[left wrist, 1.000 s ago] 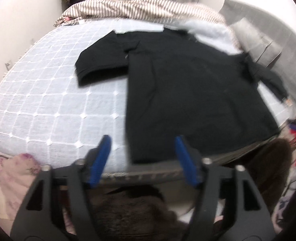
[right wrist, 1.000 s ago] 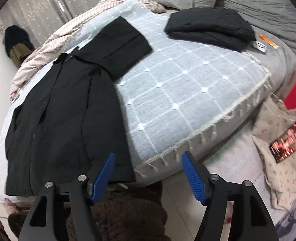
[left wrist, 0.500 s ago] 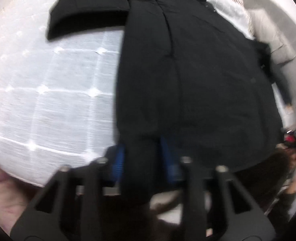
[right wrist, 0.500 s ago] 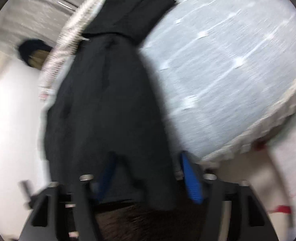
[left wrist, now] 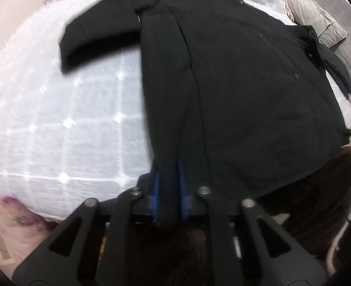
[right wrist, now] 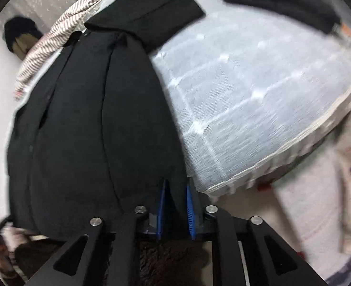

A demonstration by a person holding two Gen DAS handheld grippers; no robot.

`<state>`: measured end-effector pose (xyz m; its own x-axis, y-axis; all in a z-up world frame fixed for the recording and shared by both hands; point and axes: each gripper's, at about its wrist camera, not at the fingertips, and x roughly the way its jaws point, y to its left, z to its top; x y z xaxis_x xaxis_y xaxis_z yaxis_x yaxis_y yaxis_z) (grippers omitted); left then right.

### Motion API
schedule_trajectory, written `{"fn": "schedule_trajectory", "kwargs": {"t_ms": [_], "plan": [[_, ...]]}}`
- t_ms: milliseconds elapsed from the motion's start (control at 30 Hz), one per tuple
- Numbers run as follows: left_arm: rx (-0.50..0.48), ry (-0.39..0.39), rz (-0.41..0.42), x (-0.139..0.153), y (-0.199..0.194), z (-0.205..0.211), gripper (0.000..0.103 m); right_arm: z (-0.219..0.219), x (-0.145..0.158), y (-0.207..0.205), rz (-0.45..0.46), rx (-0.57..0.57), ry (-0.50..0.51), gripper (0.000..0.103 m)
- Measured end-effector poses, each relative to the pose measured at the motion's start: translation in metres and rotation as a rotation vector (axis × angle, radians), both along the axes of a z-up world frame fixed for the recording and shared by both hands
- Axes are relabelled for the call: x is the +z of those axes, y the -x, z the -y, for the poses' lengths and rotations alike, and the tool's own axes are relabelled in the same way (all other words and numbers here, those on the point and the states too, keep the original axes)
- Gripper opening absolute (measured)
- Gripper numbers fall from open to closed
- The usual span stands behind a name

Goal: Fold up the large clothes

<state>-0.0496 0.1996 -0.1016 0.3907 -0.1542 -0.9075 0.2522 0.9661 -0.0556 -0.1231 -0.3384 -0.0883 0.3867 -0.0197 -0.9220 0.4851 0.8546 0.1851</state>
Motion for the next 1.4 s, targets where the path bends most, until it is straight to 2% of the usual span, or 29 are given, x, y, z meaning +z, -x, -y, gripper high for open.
{"fn": "schedule_trajectory", "kwargs": {"t_ms": [33, 100, 133, 167, 233, 300, 433, 500, 567, 667, 700, 767, 800, 833, 867, 900, 967, 1033, 1133, 1267, 1367, 1400], "plan": [[-0.001, -0.034, 0.028, 0.005, 0.0, 0.0, 0.059, -0.006, 0.01, -0.003, -0.004, 0.005, 0.056, 0.022], [0.01, -0.106, 0.111, 0.013, -0.004, -0.002, 0.083, -0.018, 0.029, -0.012, 0.019, 0.021, 0.117, 0.029], [0.016, -0.13, 0.144, 0.017, -0.009, -0.003, 0.083, -0.024, 0.038, -0.017, 0.042, 0.032, 0.133, 0.038], [0.023, -0.154, 0.162, 0.023, -0.017, -0.006, 0.083, -0.035, 0.049, -0.027, 0.073, 0.052, 0.145, 0.06], [0.038, -0.174, 0.182, 0.027, -0.036, -0.011, 0.083, -0.052, 0.062, -0.047, 0.123, 0.089, 0.159, 0.08], [0.043, -0.186, 0.204, 0.024, -0.057, -0.015, 0.083, -0.077, 0.073, -0.079, 0.168, 0.145, 0.178, 0.08], [0.059, -0.275, 0.251, 0.015, -0.098, -0.022, 0.083, -0.129, 0.079, -0.143, 0.203, 0.259, 0.139, 0.08], [0.059, -0.295, 0.256, 0.011, -0.113, -0.028, 0.083, -0.155, 0.077, -0.171, 0.23, 0.306, 0.124, 0.08], [0.047, -0.308, 0.267, 0.006, -0.123, -0.031, 0.083, -0.182, 0.074, -0.195, 0.255, 0.357, 0.091, 0.08], [0.04, -0.335, 0.282, -0.006, -0.145, -0.037, 0.083, -0.203, 0.045, -0.22, 0.313, 0.396, 0.023, 0.08], [0.033, -0.338, 0.276, -0.011, -0.154, -0.038, 0.081, -0.208, 0.037, -0.224, 0.309, 0.4, -0.004, 0.08], [0.024, -0.347, 0.265, -0.018, -0.164, -0.04, 0.064, -0.213, 0.014, -0.24, 0.245, 0.393, -0.071, 0.08], [0.031, -0.359, 0.25, -0.023, -0.174, -0.041, 0.049, -0.217, 0.007, -0.251, 0.211, 0.401, -0.092, 0.08], [0.042, -0.366, 0.234, -0.025, -0.184, -0.042, 0.027, -0.22, 0.005, -0.255, 0.203, 0.414, -0.095, 0.08], [0.051, -0.358, 0.218, -0.026, -0.19, -0.045, 0.016, -0.224, 0.005, -0.26, 0.211, 0.425, -0.069, 0.08], [0.066, -0.328, 0.202, -0.023, -0.196, -0.05, 0.01, -0.223, 0.008, -0.252, 0.219, 0.426, -0.035, 0.08], [0.108, -0.176, 0.173, -0.01, -0.204, -0.066, 0.008, -0.227, 0.013, -0.252, 0.229, 0.419, 0.057, 0.08], [0.161, -0.077, 0.17, 0.006, -0.211, -0.087, 0.007, -0.224, 0.012, -0.255, 0.228, 0.414, 0.073, 0.08], [0.28, 0.049, 0.188, 0.033, -0.221, -0.129, 0.006, -0.222, 0.011, -0.259, 0.226, 0.391, 0.054, 0.08], [0.51, 0.169, 0.222, 0.063, -0.237, -0.206, 0.007, -0.228, 0.012, -0.263, 0.223, 0.403, 0.086, 0.08], [0.715, 0.218, 0.237, 0.066, -0.253, -0.262, 0.021, -0.23, 0.014, -0.26, 0.227, 0.414, 0.1, 0.08], [0.788, 0.227, 0.243, 0.065, -0.252, -0.276, 0.023, -0.229, 0.014, -0.26, 0.226, 0.412, 0.098, 0.08]]}}
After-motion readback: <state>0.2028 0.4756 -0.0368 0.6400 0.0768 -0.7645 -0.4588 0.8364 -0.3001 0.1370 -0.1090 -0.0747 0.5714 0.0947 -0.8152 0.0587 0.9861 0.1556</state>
